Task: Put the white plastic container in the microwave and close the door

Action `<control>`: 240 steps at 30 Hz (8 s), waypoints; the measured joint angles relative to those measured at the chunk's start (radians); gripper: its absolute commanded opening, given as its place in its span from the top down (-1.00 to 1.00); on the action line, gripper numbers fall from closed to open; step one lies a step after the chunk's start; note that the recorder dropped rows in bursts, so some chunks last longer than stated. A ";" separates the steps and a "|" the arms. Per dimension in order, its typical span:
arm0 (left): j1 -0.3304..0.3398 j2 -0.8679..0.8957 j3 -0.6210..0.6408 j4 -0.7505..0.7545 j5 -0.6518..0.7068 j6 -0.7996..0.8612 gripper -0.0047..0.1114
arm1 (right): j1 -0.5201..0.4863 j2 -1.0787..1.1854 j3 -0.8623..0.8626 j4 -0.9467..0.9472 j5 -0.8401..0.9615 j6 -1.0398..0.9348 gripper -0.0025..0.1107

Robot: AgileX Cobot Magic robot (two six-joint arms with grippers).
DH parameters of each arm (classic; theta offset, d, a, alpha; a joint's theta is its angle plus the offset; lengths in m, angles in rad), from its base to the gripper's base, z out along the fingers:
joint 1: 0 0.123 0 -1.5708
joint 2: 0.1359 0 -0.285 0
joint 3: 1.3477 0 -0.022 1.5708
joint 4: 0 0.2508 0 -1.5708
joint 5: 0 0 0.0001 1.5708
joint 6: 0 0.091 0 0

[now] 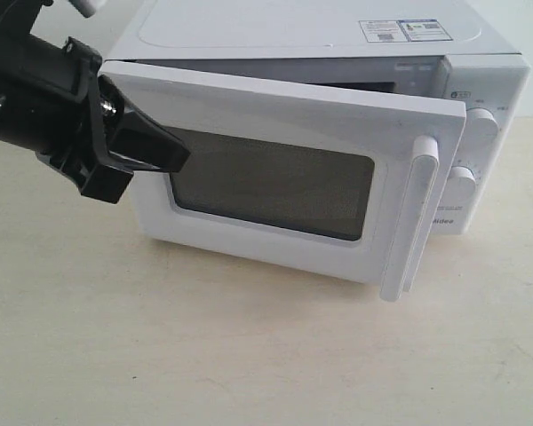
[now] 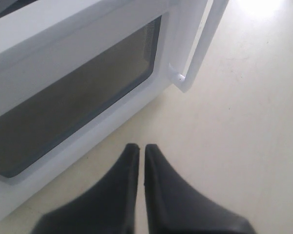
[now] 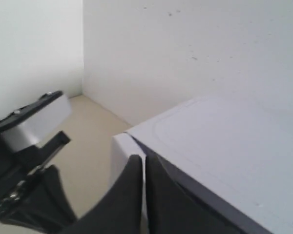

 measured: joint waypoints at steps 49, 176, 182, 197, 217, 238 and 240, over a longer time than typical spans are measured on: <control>0.000 0.000 0.000 0.000 0.000 0.000 0.84 | -0.197 0.239 -0.029 0.085 0.402 0.282 0.96; 0.038 -0.924 -0.057 0.084 0.077 -0.314 0.84 | -0.197 -0.120 0.369 -0.576 0.411 0.833 0.96; 0.181 -1.171 -0.079 0.444 0.060 -0.648 0.84 | -0.197 -0.120 0.369 -0.576 0.411 0.835 0.96; 0.413 -1.305 0.141 1.210 0.068 -1.168 0.84 | -0.197 -0.120 0.369 -0.576 0.411 0.837 0.96; 0.413 -1.303 1.010 1.118 -0.990 -1.789 0.84 | -0.197 -0.120 0.369 -0.576 0.409 0.841 0.96; 0.413 -1.303 1.012 0.758 -0.457 -1.122 0.84 | -0.197 -0.120 0.369 -0.576 0.409 0.841 0.96; 0.413 -1.303 1.012 0.758 -0.457 -1.120 0.84 | -0.197 -0.120 0.369 -0.576 0.409 0.841 0.96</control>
